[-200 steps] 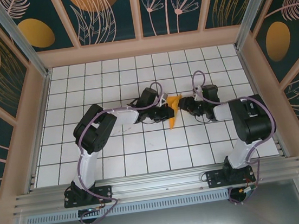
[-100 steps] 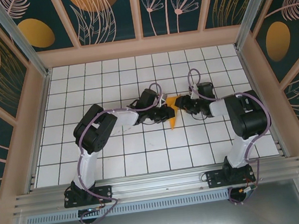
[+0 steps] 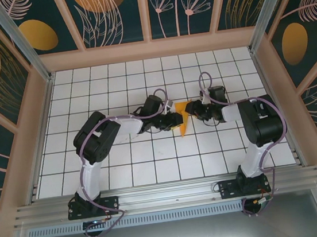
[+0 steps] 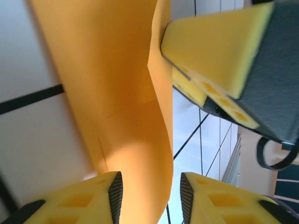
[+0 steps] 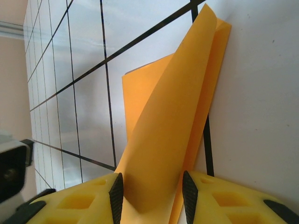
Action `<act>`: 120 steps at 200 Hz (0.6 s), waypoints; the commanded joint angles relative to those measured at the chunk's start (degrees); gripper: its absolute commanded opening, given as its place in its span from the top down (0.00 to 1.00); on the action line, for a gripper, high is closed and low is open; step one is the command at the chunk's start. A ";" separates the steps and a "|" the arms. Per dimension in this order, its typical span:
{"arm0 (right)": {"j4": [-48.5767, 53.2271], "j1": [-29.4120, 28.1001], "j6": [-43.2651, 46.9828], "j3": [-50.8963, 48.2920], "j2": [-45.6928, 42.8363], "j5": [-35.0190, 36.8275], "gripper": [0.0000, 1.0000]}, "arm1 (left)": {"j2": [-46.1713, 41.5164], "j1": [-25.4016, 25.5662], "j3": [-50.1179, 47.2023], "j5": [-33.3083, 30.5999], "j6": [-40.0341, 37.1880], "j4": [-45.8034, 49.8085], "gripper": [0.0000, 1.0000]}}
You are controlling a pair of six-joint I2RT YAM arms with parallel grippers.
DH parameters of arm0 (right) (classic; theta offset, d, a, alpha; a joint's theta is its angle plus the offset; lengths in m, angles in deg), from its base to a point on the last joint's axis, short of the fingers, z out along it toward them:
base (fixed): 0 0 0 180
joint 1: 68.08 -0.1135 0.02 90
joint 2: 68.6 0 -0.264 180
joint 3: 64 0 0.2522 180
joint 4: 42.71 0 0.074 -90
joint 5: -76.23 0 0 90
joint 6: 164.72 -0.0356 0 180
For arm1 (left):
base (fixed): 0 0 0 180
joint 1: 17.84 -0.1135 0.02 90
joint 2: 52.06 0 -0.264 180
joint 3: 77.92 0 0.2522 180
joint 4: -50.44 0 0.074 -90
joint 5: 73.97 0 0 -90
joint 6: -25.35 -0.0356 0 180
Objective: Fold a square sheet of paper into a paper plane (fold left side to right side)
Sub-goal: Fold the wing for the fifth time at the center of the table.
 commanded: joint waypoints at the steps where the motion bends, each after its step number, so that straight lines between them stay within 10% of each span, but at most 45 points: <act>1: 2.24 -0.44 0.88 0.36 2.44 1.69 0.58 | -4.86 -2.50 -2.34 0.07 -0.79 -2.75 0.55; 120: 2.58 -0.58 1.21 0.58 2.54 1.16 0.59 | 4.53 -3.89 3.76 5.46 4.57 -9.14 0.56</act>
